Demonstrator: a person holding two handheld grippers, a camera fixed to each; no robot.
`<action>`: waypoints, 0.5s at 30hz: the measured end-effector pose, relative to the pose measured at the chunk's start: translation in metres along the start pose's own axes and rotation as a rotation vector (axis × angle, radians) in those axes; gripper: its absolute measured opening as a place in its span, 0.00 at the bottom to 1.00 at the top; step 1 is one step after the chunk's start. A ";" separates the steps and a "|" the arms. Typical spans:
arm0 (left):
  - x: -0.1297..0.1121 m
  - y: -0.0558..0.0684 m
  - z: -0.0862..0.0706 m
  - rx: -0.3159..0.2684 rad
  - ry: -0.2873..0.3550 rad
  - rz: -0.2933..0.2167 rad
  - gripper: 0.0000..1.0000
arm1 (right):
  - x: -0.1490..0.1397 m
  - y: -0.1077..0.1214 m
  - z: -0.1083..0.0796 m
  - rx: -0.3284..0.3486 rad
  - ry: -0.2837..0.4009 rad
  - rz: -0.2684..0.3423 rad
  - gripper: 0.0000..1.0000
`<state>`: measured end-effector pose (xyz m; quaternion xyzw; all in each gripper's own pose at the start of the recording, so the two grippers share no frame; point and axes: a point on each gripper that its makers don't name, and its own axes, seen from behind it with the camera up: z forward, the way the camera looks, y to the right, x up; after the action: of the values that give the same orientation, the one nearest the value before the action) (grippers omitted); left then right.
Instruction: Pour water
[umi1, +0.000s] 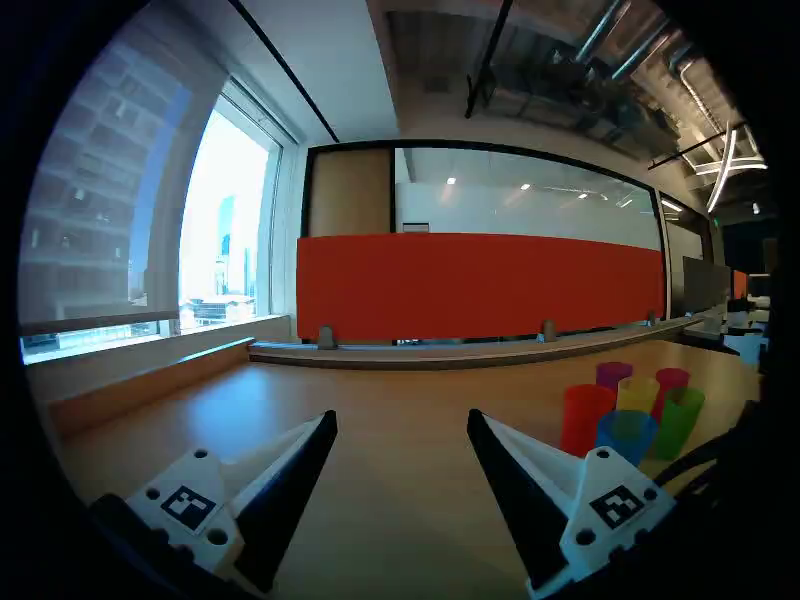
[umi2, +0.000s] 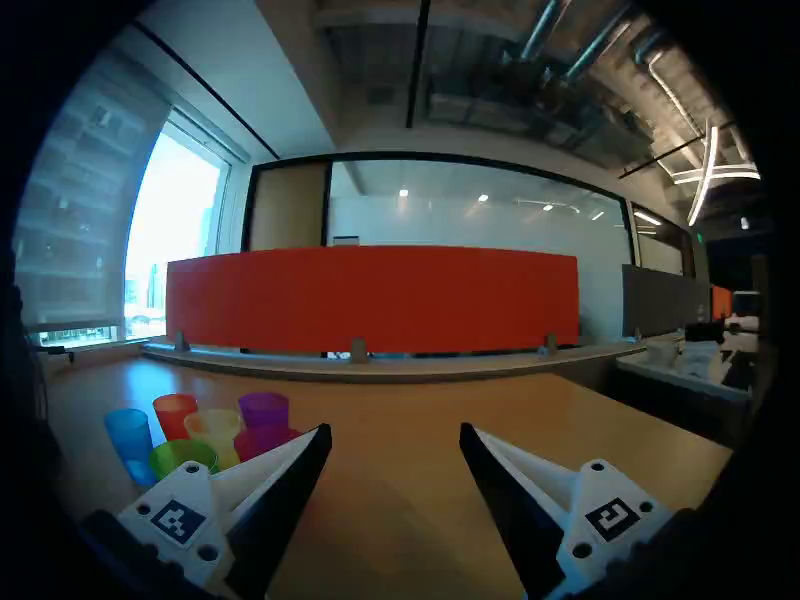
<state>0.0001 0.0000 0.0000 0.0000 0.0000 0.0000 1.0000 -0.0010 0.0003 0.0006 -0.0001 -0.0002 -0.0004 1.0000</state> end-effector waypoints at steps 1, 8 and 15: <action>0.000 0.000 0.000 0.000 0.000 0.000 0.97 | 0.000 0.000 0.000 0.000 0.000 0.000 0.99; 0.000 0.000 0.000 0.000 0.000 0.000 0.97 | 0.000 0.000 0.000 0.000 0.000 0.000 0.99; 0.000 0.000 0.000 0.000 0.000 0.001 0.97 | 0.000 0.000 0.000 0.000 0.000 0.000 0.99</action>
<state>0.0000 0.0005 0.0000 -0.0001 0.0000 0.0004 1.0000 -0.0012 0.0003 0.0004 -0.0001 -0.0001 -0.0005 1.0000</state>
